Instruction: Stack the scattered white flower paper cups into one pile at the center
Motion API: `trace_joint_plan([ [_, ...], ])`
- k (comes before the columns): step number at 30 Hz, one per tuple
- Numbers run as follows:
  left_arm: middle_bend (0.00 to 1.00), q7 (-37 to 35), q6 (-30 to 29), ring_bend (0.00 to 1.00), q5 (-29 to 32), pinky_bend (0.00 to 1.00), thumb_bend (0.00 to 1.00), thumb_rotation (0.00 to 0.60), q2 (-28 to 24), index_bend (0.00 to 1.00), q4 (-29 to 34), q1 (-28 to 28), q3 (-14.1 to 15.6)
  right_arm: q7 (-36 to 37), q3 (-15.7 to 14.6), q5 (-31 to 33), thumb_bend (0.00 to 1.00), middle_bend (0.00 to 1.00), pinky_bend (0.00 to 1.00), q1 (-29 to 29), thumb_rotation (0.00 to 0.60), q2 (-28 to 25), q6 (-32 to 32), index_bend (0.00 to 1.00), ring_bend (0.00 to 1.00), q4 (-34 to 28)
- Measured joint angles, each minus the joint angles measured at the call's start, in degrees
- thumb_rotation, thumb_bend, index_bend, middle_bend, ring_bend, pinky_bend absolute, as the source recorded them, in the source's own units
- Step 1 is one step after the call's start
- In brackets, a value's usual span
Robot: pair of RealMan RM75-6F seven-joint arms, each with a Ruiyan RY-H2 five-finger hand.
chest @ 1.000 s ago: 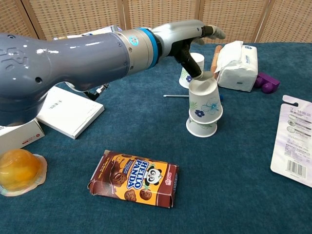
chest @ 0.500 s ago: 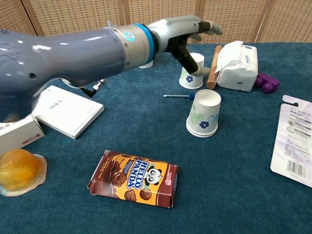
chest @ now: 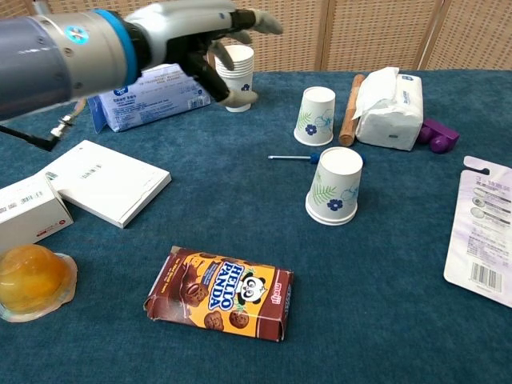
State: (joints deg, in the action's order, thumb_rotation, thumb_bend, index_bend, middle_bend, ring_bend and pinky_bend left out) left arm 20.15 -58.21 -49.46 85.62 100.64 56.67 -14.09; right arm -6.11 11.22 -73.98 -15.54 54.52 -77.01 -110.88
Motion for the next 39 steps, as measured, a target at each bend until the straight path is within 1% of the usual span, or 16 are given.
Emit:
trace_joint_plan([
  [4, 0.00, 1.58, 0.05, 0.00, 1.36, 0.17, 0.42, 0.600, -2.85, 0.00, 1.25, -0.77, 0.94, -0.16, 0.03, 0.22, 0.37, 0.12, 0.43, -0.29, 0.600, 0.30, 0.41, 0.02, 0.00, 0.20],
  [7, 0.00, 2.03, 0.53, 0.00, 3.12, 0.17, 0.42, 0.600, -3.90, 0.00, 1.12, -1.00, 1.09, -0.16, 0.12, 0.47, 0.37, 0.12, 0.43, -0.46, 0.600, 0.50, 0.63, 0.02, 0.00, 0.39],
  [11, 0.00, 1.89, 1.58, 0.00, 4.74, 0.17, 0.42, 0.600, -3.94, 0.00, -1.12, -0.73, 0.61, -0.24, 0.16, 0.86, 0.37, 0.12, 0.43, -0.54, 0.600, 0.49, 0.84, 0.02, 0.00, 0.54],
  [14, 0.00, 1.82, 3.21, 0.00, 6.19, 0.17, 0.42, 0.600, -3.24, 0.00, -4.04, 0.18, 0.06, -0.25, 0.25, 1.24, 0.37, 0.12, 0.43, -0.55, 0.600, 0.38, 0.90, 0.02, 0.00, 0.60],
  [20, 0.00, 1.80, 7.44, 0.00, 8.42, 0.17, 0.42, 0.600, -0.22, 0.00, -10.99, 3.26, -1.08, 0.01, 0.50, 2.14, 0.37, 0.12, 0.43, -0.53, 0.600, 0.06, 1.07, 0.02, 0.00, 0.98],
  [27, 0.00, 1.73, 12.75, 0.00, 10.42, 0.17, 0.42, 0.600, 4.60, 0.00, -19.70, 7.58, -1.99, 1.01, 0.88, 2.76, 0.37, 0.12, 0.43, -0.61, 0.600, -0.27, 1.43, 0.02, 0.00, 1.96],
  [39, 0.00, -0.15, 19.25, 0.00, 10.28, 0.17, 0.42, 0.600, 12.92, 0.00, -33.72, 13.44, -3.16, 2.18, 0.96, 1.92, 0.37, 0.12, 0.43, -0.09, 0.600, -1.51, 0.81, 0.02, 0.00, 2.22],
])
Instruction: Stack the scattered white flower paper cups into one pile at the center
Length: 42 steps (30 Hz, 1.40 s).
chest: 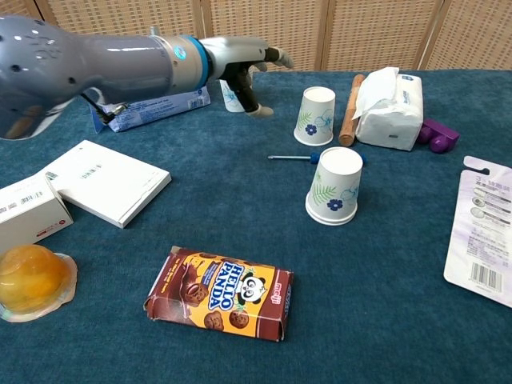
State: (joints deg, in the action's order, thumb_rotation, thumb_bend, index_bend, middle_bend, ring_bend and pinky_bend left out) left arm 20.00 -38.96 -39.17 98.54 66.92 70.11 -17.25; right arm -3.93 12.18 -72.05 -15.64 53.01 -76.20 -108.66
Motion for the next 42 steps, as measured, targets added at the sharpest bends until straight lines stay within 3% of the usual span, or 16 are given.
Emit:
trace_joint_plan([
  [22, 0.00, -8.74, 14.86, 0.01, -3.58, 0.24, 0.43, 0.600, 16.39, 0.04, -31.47, 11.51, -4.01, 0.38, 0.41, 0.88, 0.37, 0.12, 0.43, 1.72, 0.600, -2.74, -1.99, 0.02, 0.00, -1.19],
  [26, 0.03, -10.38, 16.32, 0.08, -5.12, 0.30, 0.43, 0.600, 18.83, 0.11, -35.69, 13.25, -4.65, 0.98, 0.44, 0.79, 0.37, 0.12, 0.43, 1.97, 0.600, -2.95, -2.17, 0.02, 0.00, -1.08],
  [32, 0.18, -12.11, 16.66, 0.30, -7.97, 0.47, 0.44, 0.600, 22.23, 0.31, -41.08, 14.99, -5.10, 2.49, 0.34, 0.25, 0.37, 0.12, 0.43, 2.85, 0.600, -3.57, -2.91, 0.03, 0.00, -1.01],
  [42, 0.22, -14.19, 15.04, 0.33, -11.36, 0.50, 0.44, 0.600, 22.82, 0.35, -41.60, 14.61, -5.66, 3.45, 0.36, 0.02, 0.37, 0.12, 0.43, 2.92, 0.600, -3.07, -2.84, 0.03, 0.00, 0.03],
])
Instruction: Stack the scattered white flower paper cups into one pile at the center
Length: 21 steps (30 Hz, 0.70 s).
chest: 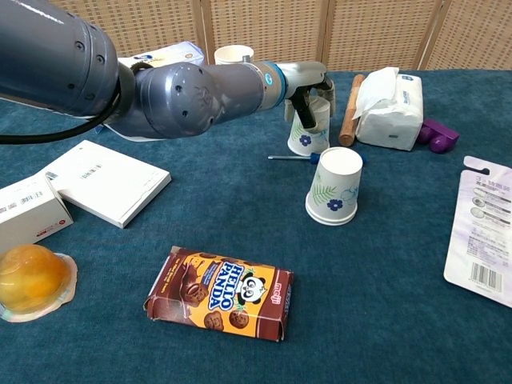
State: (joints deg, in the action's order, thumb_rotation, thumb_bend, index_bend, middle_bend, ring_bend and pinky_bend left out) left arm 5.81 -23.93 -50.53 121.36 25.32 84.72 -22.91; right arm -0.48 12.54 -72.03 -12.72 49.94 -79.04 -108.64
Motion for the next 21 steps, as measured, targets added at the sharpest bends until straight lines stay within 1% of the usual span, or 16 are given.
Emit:
trace_joint_plan([
  [5, 0.22, -0.66, -2.32, 0.33, -1.51, 0.50, 0.44, 0.600, -2.40, 0.34, 4.83, -1.72, 0.07, 0.03, 0.04, -0.14, 0.37, 0.12, 0.43, 0.12, 0.600, -0.18, -0.11, 0.03, 0.00, -0.29],
  [8, 0.22, -0.79, -4.15, 0.33, -2.37, 0.50, 0.44, 0.600, -4.92, 0.34, 9.76, -3.40, 0.24, -0.02, 0.08, -0.31, 0.37, 0.12, 0.43, 0.07, 0.600, -0.22, -0.09, 0.03, 0.00, -0.48],
  [14, 0.22, -0.31, -8.19, 0.33, -3.24, 0.50, 0.43, 0.600, -11.84, 0.34, 23.28, -7.35, 0.41, -0.34, 0.11, -0.56, 0.37, 0.12, 0.43, 0.01, 0.600, -0.35, 0.00, 0.03, 0.00, -0.93],
  [21, 0.22, 1.71, -13.37, 0.33, -3.34, 0.50, 0.43, 0.600, -22.25, 0.34, 42.74, -12.18, 0.61, -1.52, 0.16, -0.74, 0.37, 0.12, 0.43, -0.14, 0.600, -0.24, -0.33, 0.02, 0.00, -1.89],
])
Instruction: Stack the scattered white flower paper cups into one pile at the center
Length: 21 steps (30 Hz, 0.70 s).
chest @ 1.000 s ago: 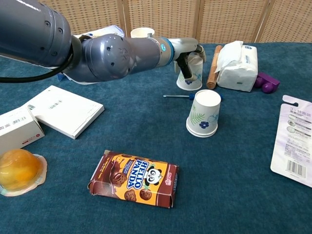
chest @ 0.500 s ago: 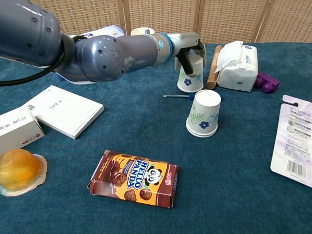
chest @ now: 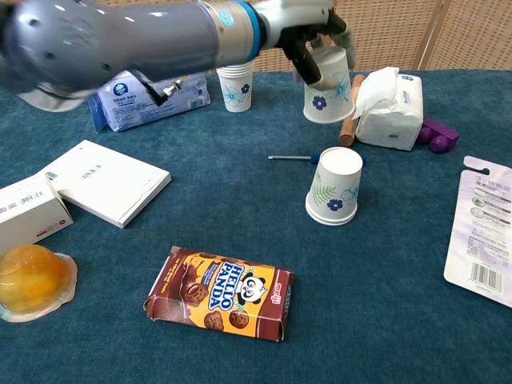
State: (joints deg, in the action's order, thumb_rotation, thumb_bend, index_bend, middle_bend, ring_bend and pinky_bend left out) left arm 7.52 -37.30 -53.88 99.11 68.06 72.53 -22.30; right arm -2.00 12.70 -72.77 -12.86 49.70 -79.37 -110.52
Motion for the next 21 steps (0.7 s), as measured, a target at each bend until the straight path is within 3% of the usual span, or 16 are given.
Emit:
trace_joint_plan([
  [6, 0.22, 1.32, -2.57, 0.32, 0.35, 0.50, 0.43, 0.600, -8.51, 0.34, 14.71, -3.43, 0.61, -0.45, -0.17, -0.53, 0.37, 0.12, 0.43, 0.28, 0.600, -0.01, -0.62, 0.02, 0.00, -0.79],
  [10, 0.21, 2.16, -3.18, 0.32, 0.51, 0.49, 0.43, 0.600, -12.46, 0.34, 21.27, -4.57, 1.55, -0.48, -0.39, -0.76, 0.37, 0.12, 0.43, 0.60, 0.600, -0.14, -0.88, 0.02, 0.00, -1.19],
  [21, 0.21, 5.96, -2.18, 0.31, 3.55, 0.49, 0.43, 0.600, -12.52, 0.34, 23.61, -1.78, 4.74, 0.66, -0.87, -1.32, 0.37, 0.12, 0.43, 1.92, 0.600, -0.91, -2.01, 0.01, 0.00, -1.28],
])
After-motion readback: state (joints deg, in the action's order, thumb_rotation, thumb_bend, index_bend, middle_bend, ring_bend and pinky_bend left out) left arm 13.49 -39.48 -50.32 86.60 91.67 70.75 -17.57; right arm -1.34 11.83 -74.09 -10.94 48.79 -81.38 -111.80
